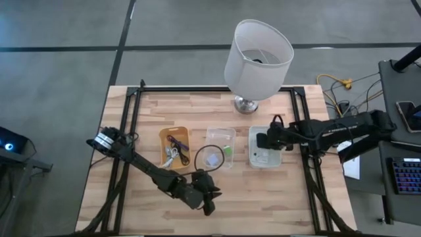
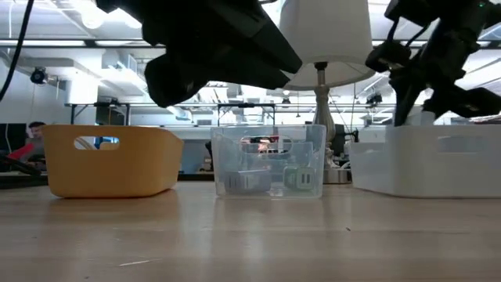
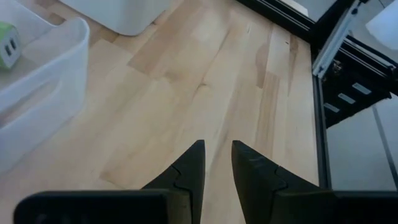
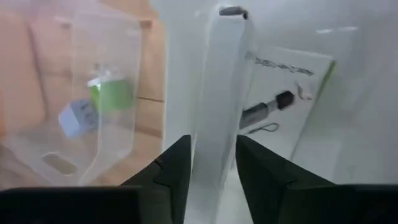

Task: Pick and place items into bin
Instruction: Put the white card reader box into the white bin, then return to Home Position

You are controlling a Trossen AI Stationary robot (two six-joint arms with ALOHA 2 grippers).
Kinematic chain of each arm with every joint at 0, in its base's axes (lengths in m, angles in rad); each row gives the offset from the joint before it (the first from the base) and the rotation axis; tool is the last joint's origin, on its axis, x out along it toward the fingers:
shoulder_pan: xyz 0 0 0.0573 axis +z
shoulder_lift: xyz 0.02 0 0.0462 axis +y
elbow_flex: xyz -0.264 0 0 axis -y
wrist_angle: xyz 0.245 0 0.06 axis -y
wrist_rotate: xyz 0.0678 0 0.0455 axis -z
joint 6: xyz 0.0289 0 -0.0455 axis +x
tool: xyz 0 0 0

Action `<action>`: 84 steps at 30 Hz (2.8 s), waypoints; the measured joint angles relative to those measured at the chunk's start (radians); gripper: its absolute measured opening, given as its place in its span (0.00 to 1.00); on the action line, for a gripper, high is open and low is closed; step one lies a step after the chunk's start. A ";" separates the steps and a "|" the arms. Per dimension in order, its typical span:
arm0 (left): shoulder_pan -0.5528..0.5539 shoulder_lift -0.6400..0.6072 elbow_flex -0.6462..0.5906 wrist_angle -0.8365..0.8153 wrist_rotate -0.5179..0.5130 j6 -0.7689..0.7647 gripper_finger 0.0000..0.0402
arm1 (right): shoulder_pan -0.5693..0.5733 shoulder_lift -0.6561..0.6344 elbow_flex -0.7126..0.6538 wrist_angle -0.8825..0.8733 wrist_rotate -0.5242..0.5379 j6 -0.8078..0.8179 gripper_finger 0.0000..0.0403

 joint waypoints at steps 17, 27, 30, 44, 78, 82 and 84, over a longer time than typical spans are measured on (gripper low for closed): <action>0.021 0.000 0.000 0.000 0.006 0.002 0.16 | 0.020 0.025 0.083 -0.194 0.038 -0.031 0.38; 0.021 0.000 0.000 0.000 0.005 0.003 0.16 | 0.034 0.177 0.365 -0.750 0.107 -0.107 0.36; 0.021 0.000 0.000 0.000 0.005 0.006 0.16 | 0.066 0.237 0.443 -0.754 0.138 -0.169 0.36; 0.211 -0.183 0.002 0.410 0.450 0.274 0.16 | 0.276 0.300 0.664 -0.108 0.184 -0.618 0.36; 0.366 -0.908 -0.382 0.384 0.499 0.526 0.16 | 0.244 -0.323 0.513 -0.202 0.242 -0.931 0.36; 0.366 -1.060 -0.582 0.499 0.466 0.534 0.16 | 0.244 -0.490 0.414 -0.133 0.196 -1.010 0.36; 0.366 -1.128 -0.659 0.506 0.432 0.536 0.16 | 0.244 -0.565 0.362 -0.050 0.147 -1.083 0.36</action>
